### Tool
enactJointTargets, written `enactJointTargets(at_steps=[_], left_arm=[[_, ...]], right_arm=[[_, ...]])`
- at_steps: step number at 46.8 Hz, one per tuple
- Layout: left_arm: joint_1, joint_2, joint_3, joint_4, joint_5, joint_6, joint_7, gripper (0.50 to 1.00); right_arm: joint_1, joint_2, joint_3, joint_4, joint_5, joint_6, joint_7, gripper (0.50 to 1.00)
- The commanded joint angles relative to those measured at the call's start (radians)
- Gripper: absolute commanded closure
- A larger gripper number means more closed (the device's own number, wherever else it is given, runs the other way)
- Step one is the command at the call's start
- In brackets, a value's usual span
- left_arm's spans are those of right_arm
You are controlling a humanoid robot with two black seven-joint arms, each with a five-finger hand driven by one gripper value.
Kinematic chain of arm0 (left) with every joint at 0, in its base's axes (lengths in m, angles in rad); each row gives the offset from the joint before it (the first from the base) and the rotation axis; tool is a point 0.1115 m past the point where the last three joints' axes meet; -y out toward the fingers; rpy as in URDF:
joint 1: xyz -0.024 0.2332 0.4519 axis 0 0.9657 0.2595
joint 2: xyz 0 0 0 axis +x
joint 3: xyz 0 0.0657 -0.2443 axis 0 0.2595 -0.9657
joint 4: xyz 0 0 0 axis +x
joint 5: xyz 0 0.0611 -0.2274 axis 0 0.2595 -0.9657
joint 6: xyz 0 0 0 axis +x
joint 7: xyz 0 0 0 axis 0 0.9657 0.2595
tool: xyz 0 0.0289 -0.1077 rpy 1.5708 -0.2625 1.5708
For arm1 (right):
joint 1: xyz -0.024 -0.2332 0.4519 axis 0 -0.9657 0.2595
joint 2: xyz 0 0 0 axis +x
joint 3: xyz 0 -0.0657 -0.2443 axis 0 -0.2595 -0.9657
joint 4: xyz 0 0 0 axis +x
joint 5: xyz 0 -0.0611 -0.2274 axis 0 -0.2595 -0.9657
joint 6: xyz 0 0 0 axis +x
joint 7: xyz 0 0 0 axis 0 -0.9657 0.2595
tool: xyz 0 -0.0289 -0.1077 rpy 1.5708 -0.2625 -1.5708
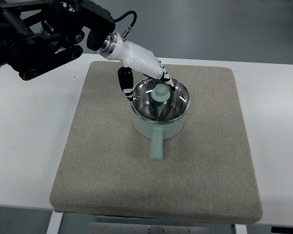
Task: Place lid left of pot with left hand
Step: 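Lower the left hand onto the glass lid around the green knob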
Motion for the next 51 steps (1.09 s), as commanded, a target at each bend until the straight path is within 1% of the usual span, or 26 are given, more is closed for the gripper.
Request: enactJointTargets(at_steps=[1, 14, 21, 23, 30, 32, 39, 44, 51], left_arm=[[-0.002, 0.0, -0.001, -0.003, -0.003, 0.002, -0.003, 0.506], [-0.002, -0.002, -0.003, 0.001, -0.006, 0.012, -0.004, 0.506], [-0.009, -0.002, -0.001, 0.001, -0.002, 0.012, -0.004, 0.516], [-0.011, -0.002, -0.001, 0.003, 0.0, 0.012, -0.004, 0.531], [-0.011, -0.002, -0.001, 0.003, 0.001, 0.013, -0.004, 0.557], [-0.011, -0.003, -0.001, 0.003, 0.001, 0.013, -0.004, 0.581], [-0.006, -0.005, -0.003, 0.012, 0.001, 0.015, -0.004, 0.628], [-0.002, -0.016, -0.001, 0.035, 0.0, 0.022, -0.004, 0.632], [-0.002, -0.019, -0.001, 0.037, -0.002, 0.022, -0.006, 0.634]], right_arm=[[-0.001, 0.0, 0.0, 0.0, 0.0, 0.0, 0.0, 0.576], [0.0, 0.0, 0.0, 0.0, 0.0, 0.0, 0.0, 0.576], [-0.001, 0.0, 0.0, 0.0, 0.0, 0.0, 0.0, 0.576], [0.0, 0.0, 0.0, 0.0, 0.0, 0.0, 0.0, 0.576], [0.0, 0.0, 0.0, 0.0, 0.0, 0.0, 0.0, 0.576], [0.0, 0.0, 0.0, 0.0, 0.0, 0.0, 0.0, 0.576], [0.0, 0.0, 0.0, 0.0, 0.0, 0.0, 0.0, 0.576], [0.0, 0.0, 0.0, 0.0, 0.0, 0.0, 0.0, 0.576], [-0.001, 0.0, 0.0, 0.0, 0.0, 0.0, 0.0, 0.576]])
